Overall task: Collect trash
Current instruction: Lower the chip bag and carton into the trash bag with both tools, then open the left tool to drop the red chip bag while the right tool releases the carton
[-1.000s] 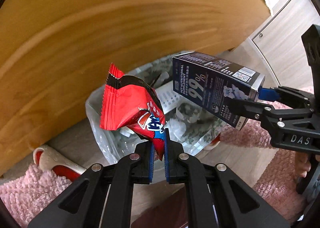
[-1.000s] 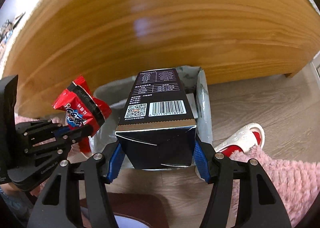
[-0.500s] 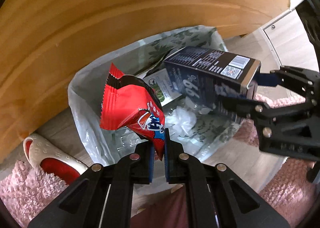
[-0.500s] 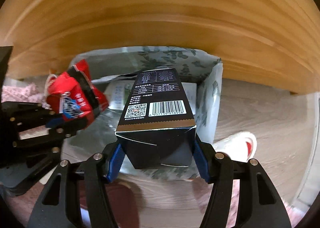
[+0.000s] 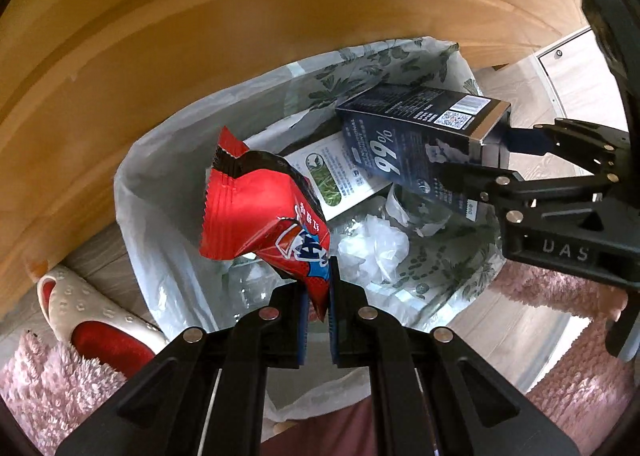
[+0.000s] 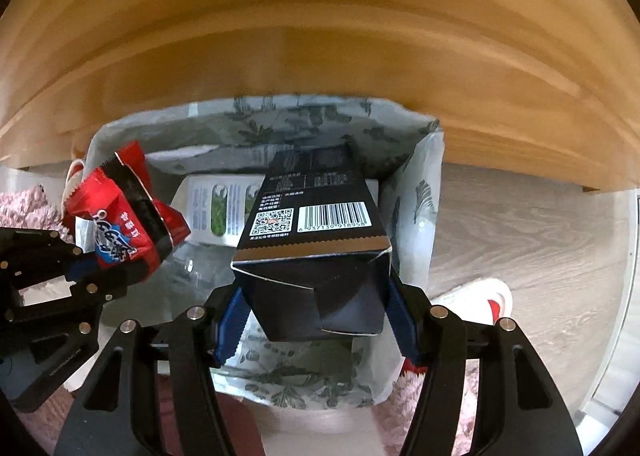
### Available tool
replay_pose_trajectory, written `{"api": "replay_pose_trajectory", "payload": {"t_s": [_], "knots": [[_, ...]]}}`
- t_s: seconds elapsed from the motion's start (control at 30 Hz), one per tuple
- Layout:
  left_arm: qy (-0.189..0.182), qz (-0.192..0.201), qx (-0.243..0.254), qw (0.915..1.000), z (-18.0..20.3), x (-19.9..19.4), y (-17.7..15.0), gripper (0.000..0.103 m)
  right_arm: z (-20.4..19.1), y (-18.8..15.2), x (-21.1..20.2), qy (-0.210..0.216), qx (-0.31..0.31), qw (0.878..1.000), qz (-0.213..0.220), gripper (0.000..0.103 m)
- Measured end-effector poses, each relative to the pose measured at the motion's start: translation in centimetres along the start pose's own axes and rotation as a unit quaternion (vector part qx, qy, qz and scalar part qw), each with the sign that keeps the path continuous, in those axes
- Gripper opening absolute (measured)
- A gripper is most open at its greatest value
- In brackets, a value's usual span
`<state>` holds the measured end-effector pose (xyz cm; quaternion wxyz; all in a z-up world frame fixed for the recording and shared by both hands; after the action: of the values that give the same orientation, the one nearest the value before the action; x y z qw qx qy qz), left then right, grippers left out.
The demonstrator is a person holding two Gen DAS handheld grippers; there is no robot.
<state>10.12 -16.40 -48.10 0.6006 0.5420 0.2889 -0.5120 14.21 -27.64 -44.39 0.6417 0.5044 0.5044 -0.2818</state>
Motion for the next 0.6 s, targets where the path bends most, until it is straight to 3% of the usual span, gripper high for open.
{"api": "replay_pose_trajectory", "payload": {"t_s": [0.2,0.47,0.6], "knots": [[0.009,-0.008,0.002,0.9999,-0.5,0.4,-0.1,0.005,0.6,-0.6,0.5,0.006,-0.003,1.000,-0.003,0.059],[0.020,-0.015,-0.018,0.9995,-1.4,1.0,-0.4,0.005,0.5,-2.9,2.6,0.001,0.004,0.998,-0.069,0.058],[0.013,-0.011,-0.024,0.9996,-1.3,1.1,-0.3,0.005,0.6,-3.1,3.0,0.003,0.010,0.997,-0.073,0.058]]}}
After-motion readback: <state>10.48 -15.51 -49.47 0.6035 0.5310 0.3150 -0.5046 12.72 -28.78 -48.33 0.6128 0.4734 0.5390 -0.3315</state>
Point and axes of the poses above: each gripper's, at about its wrist camera, not at the fingertips, and x roughly the way its jaws point, z to its right, y to its top, the point moved 8 cm from there along x, roughly the way its jaws point, and after that the axes turned 14 degrees about z, right-handed, at the moved point
